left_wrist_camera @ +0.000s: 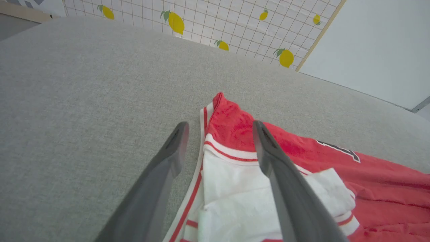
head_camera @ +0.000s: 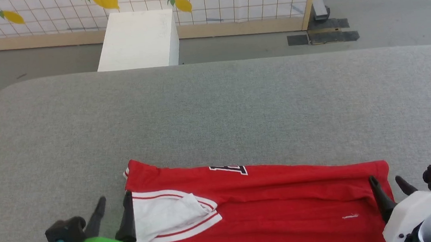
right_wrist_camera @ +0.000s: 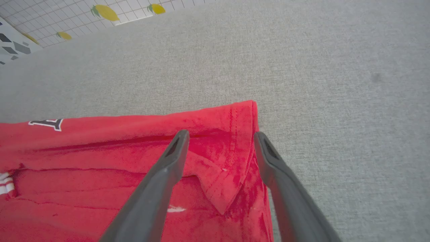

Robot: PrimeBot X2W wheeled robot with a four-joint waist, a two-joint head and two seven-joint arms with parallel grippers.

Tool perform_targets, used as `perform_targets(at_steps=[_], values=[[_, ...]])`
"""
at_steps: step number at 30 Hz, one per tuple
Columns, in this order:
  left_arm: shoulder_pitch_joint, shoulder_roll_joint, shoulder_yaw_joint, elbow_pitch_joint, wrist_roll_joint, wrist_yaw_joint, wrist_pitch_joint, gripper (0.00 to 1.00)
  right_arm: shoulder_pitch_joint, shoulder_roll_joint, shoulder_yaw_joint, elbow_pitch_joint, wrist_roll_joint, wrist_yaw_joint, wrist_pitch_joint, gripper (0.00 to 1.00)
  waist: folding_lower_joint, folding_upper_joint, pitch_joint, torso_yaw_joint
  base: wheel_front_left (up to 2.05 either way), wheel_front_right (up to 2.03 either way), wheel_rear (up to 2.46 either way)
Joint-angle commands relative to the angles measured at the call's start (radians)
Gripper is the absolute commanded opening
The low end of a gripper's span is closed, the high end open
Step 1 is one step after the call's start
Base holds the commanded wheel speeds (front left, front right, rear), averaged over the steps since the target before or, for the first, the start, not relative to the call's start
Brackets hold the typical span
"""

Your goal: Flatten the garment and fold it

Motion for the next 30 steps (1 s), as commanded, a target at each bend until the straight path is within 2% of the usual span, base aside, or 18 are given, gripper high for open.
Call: perform_targets(at_steps=[1,8,15,22,30], values=[[-0.026,-0.003,0.005,-0.001,0.033,0.01,-0.017,1.0,0.013,-0.001,0.011,-0.011,0.006,-0.002,-0.043,1.0,0.0001,0.0,-0.008,-0.006,0.0,0.0,0.0],[-0.102,-0.044,0.075,-0.035,0.19,0.021,-0.038,1.0,0.012,-0.001,0.002,0.016,0.021,-0.002,-0.197,1.0,0.0001,0.0,-0.026,-0.012,0.0,0.0,0.0],[-0.124,-0.128,0.172,-0.07,0.348,-0.033,-0.039,1.0,-0.039,-0.001,-0.022,0.104,0.009,-0.002,-0.215,1.0,0.0001,0.0,-0.038,-0.029,0.0,0.0,0.0],[-0.122,-0.179,0.23,-0.048,0.421,-0.082,-0.039,1.0,-0.113,-0.001,-0.041,0.241,-0.016,-0.002,-0.075,1.0,0.0001,0.0,-0.042,-0.041,0.0,0.0,0.0],[-0.124,-0.219,0.275,-0.011,0.462,-0.131,-0.039,1.0,-0.164,-0.001,-0.028,0.326,-0.082,-0.002,0.169,1.0,0.0001,0.0,-0.03,-0.04,0.0,0.0,0.0]])
